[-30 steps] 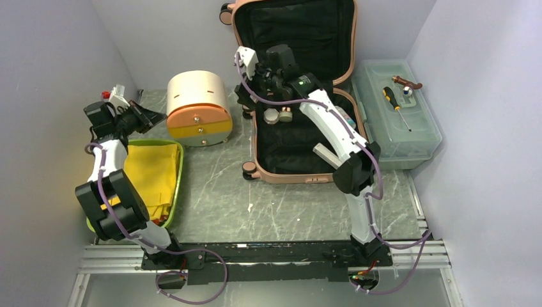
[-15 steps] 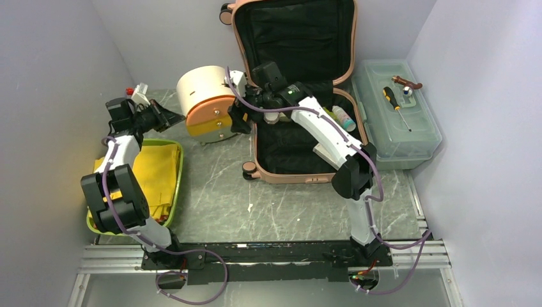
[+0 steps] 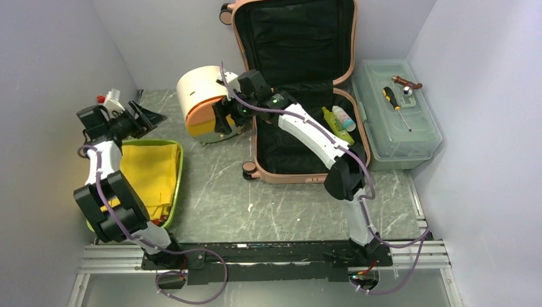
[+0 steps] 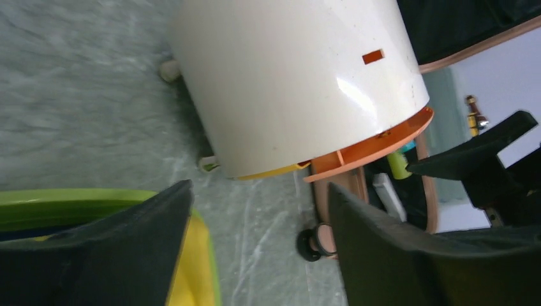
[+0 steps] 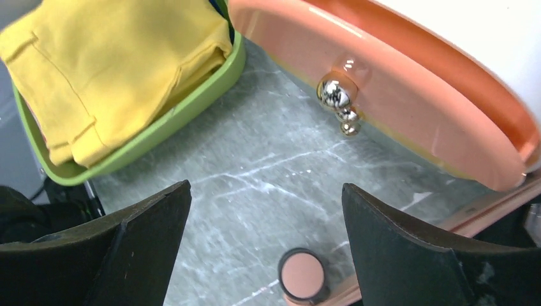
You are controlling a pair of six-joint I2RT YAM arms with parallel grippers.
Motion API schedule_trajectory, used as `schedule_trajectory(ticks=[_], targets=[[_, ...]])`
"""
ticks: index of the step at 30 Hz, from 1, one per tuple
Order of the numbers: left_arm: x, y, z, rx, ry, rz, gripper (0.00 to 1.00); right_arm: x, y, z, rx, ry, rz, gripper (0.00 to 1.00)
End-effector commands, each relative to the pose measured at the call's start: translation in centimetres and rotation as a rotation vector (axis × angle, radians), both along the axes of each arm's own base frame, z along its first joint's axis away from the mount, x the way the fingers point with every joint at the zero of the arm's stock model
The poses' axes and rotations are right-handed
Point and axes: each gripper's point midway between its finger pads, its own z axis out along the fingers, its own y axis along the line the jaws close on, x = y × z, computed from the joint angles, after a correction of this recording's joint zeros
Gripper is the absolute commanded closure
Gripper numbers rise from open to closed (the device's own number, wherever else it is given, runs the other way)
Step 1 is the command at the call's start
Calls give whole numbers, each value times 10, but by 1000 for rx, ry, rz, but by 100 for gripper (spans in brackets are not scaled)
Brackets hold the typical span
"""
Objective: Open, take out, and arrange the luggage
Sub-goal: Open the drawer in the storage box.
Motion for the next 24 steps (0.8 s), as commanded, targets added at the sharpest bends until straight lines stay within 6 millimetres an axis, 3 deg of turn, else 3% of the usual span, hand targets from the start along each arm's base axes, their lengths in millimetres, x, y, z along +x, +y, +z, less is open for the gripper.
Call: schedule_trajectory(ticks=[1,3,9,16,24], targets=[[-17,11,42,173,-135,11,10,12,27,24,132,37,-95,9],[-26,12,47,233,-147,13,1,18,32,22,134,39,-121,8],[-46,15,45,289,-135,21,0,44,40,16,153,35,-225,8],[-54,23,48,302,-149,46,0,58,40,14,181,69,-287,21],[-53,24,43,290,-151,50,0,56,43,23,205,67,-273,44]])
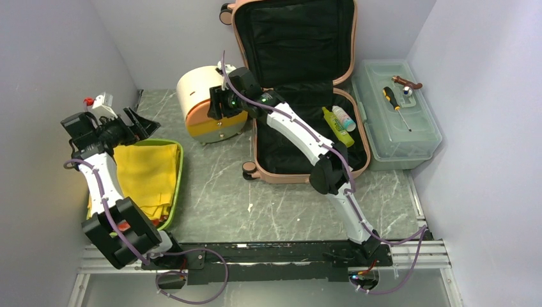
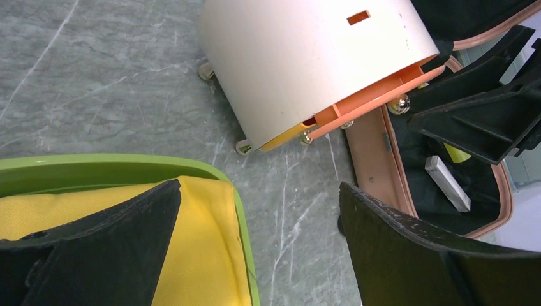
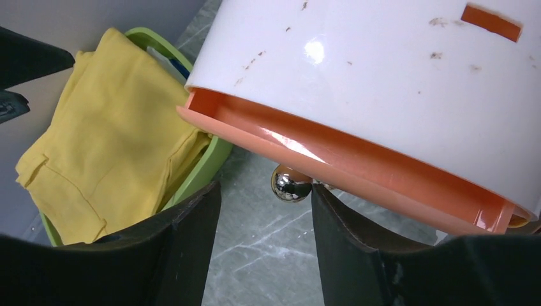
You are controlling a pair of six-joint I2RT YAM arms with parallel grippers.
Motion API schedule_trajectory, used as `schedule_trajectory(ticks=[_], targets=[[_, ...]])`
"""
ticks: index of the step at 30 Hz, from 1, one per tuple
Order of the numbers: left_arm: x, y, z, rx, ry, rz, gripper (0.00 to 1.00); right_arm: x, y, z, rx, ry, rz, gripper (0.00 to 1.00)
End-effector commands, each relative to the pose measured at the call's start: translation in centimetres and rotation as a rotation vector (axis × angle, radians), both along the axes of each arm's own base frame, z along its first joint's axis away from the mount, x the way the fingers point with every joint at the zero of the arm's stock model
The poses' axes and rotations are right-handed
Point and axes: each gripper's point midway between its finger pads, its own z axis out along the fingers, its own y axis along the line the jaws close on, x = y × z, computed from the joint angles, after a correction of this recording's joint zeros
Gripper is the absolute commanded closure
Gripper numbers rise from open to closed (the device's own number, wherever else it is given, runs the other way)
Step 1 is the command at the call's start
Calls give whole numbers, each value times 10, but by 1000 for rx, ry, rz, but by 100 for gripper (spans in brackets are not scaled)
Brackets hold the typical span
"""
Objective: Open, take out, and arrange the luggage
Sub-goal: Open the drawer in the storage box.
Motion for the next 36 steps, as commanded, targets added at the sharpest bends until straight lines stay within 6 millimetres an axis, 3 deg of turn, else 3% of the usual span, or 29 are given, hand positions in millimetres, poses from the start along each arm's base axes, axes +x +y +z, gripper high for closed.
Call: schedule_trajectory(ticks=[1,9,18,23,27,33,36], targets=[[-2,-1,10,32,-50,-14,1,8,2,27,59,-44,-32,44],[-2,-2,10,26,-51,-17,0,14,-1,8,23,-26,-62,46],[-3,-1,10,20,-52,-15,0,18,1,6,27,-27,-66,52],[-3,-1,8,14,-51,-15,1,17,2,11,28,-47,-54,67],[-2,-2,7,11,-51,-16,0,19,-1,17,24,-68,-62,66],[-2,-1,6,6,-50,-16,0,20,-1,28,39,-86,-68,54],[-2,-1,6,7,-51,-16,0,21,-2,27,34,-92,-71,57]])
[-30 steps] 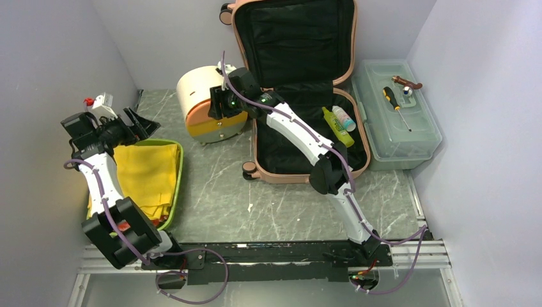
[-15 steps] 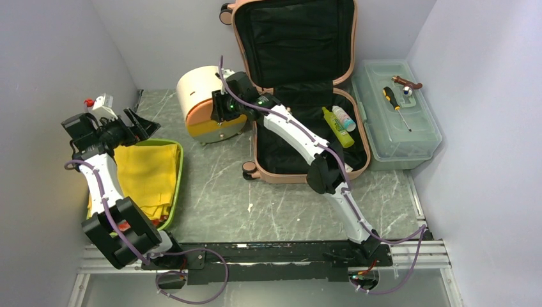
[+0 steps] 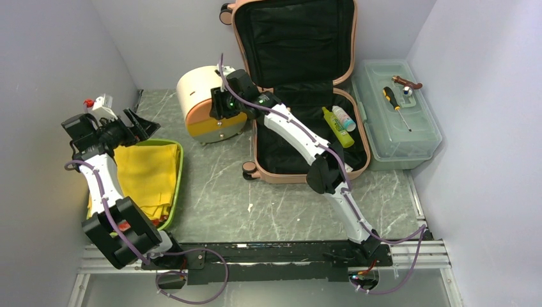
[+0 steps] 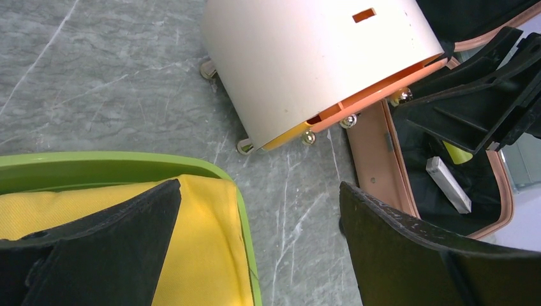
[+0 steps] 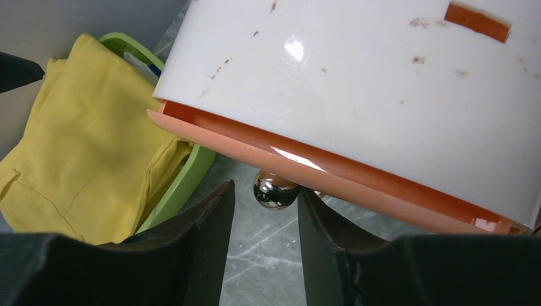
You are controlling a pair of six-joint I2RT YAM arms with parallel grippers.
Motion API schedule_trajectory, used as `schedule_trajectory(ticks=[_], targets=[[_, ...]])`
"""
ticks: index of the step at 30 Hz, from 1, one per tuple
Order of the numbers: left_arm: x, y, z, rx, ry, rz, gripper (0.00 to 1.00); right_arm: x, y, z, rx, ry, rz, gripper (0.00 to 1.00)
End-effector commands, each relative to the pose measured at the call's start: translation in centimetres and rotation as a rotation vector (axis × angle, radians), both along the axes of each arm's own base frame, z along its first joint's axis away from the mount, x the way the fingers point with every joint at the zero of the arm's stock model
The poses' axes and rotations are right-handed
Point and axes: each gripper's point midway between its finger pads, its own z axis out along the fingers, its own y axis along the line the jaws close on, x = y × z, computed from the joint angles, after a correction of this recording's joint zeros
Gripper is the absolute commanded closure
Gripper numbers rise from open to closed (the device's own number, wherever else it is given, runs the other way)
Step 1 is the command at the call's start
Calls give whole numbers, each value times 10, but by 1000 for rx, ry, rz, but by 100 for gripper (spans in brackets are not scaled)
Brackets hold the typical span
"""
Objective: Open, take out, and arrange the luggage
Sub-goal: Open the drawer in the storage box.
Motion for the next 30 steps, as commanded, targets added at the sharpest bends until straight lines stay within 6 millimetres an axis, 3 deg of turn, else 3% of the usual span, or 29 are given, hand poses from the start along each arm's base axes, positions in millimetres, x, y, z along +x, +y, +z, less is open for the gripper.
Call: schedule_trajectory(ticks=[1,9,17,25,30], targets=[[-1,-3,12,16,-54,-21,1,9,-3,41,53,-90,-26,59],[-2,-2,12,14,-52,-20,1,6,-1,33,42,-76,-1,88],[-2,-2,13,16,-56,-18,1,-14,-10,46,32,-61,43,91],[-3,-2,15,31,-68,-14,0,-44,-20,22,-6,42,107,93],[-5,-2,16,39,-71,-10,1,-53,-25,28,-20,28,106,93]])
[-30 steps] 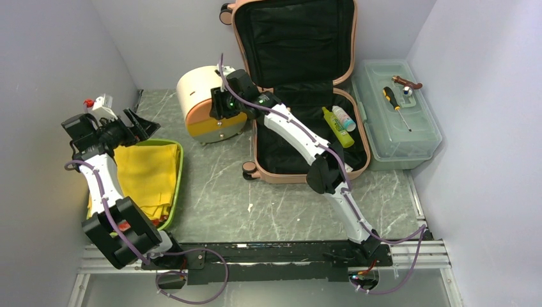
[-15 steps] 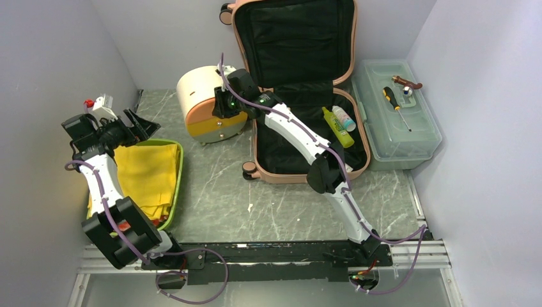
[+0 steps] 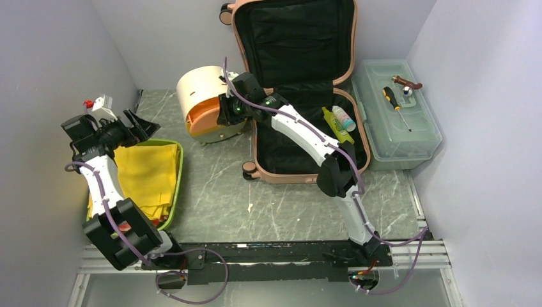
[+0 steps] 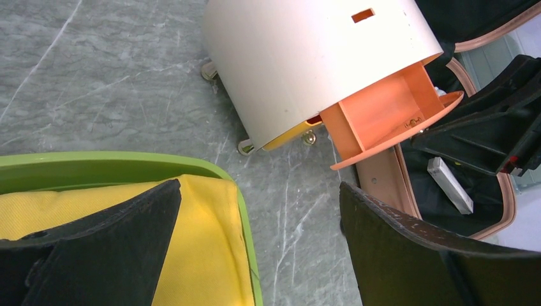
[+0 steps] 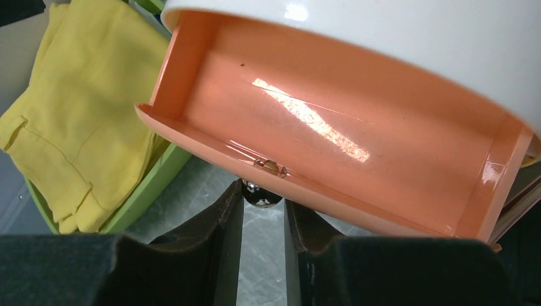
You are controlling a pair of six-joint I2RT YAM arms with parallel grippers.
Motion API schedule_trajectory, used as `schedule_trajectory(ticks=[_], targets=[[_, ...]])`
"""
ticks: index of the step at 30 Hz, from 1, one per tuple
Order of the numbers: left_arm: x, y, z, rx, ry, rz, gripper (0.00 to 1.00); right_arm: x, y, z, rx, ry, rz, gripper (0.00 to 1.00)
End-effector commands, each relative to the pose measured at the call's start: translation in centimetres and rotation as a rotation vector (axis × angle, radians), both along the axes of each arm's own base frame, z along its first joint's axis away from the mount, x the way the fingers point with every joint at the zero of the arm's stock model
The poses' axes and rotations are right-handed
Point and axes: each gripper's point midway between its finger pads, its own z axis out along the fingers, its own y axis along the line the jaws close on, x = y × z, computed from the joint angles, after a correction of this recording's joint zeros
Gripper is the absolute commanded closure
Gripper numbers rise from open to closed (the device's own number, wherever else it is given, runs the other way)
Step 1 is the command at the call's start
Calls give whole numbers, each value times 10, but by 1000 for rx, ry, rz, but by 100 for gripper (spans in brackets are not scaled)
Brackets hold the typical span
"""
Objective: Open, take out, and arrange the luggage
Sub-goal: Open the drawer in the storage box.
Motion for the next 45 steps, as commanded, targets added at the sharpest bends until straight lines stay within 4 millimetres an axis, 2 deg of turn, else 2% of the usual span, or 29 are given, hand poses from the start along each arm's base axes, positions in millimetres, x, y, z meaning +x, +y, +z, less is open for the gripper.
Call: schedule_trajectory(ticks=[1,6,17,23,24,26,27,28,34,35,37,39,42,45], targets=[[-3,-2,17,39,-68,-12,0,-23,-6,30,19,-19,36,93],[-3,-1,16,49,-72,-5,1,-37,-10,36,10,-25,46,91],[-4,-1,16,50,-77,-3,0,-56,-17,28,-20,-14,63,84],[-4,0,15,47,-76,-2,1,-64,-19,39,-45,-70,110,63],[-4,0,15,47,-76,-2,0,-68,-20,44,-58,-96,132,55],[-4,0,15,46,-74,-2,0,-81,-25,56,-93,-153,181,28],[-4,1,14,44,-74,-1,0,-87,-28,61,-110,-180,203,4],[-3,2,14,43,-74,0,0,-92,-34,66,-127,-212,219,1],[-3,2,13,44,-74,2,0,-125,-66,88,-186,-338,399,0],[-3,2,14,48,-74,3,1,-125,-73,93,-206,-374,409,0],[-4,3,15,53,-76,7,1,-118,-88,98,-245,-417,381,0],[-5,5,16,54,-75,13,0,-99,-104,102,-263,-451,342,0],[-5,6,16,54,-74,18,1,-56,-133,108,-220,-467,266,1],[-6,7,16,58,-75,19,1,-13,-166,108,-223,-498,192,6]])
